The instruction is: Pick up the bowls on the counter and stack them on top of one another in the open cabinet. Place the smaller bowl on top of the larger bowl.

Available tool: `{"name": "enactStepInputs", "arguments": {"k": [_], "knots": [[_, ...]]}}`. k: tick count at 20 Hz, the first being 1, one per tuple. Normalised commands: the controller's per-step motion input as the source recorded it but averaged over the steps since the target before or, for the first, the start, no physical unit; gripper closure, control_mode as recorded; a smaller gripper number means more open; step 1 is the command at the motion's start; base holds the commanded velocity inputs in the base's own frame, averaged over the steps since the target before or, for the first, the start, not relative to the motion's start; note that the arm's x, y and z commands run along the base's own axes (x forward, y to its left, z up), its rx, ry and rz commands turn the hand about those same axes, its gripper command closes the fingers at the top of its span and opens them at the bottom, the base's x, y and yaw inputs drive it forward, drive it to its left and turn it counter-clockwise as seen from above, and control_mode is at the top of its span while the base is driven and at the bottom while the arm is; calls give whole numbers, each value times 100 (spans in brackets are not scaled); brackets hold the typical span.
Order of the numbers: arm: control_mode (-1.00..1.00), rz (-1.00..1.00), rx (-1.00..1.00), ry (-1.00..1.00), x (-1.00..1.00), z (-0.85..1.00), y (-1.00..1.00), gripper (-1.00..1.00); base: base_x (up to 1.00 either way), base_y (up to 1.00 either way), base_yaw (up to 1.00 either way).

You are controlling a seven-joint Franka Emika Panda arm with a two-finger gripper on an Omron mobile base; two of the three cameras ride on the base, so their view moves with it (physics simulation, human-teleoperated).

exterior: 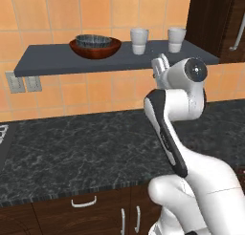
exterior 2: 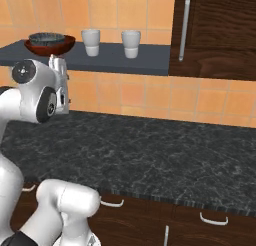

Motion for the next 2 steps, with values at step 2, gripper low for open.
{"name": "enactStepInputs", "arguments": {"k": [2], "knots": [[-100,-9,-28,92,-80,-100,-33,-100,0,0,0]]}}
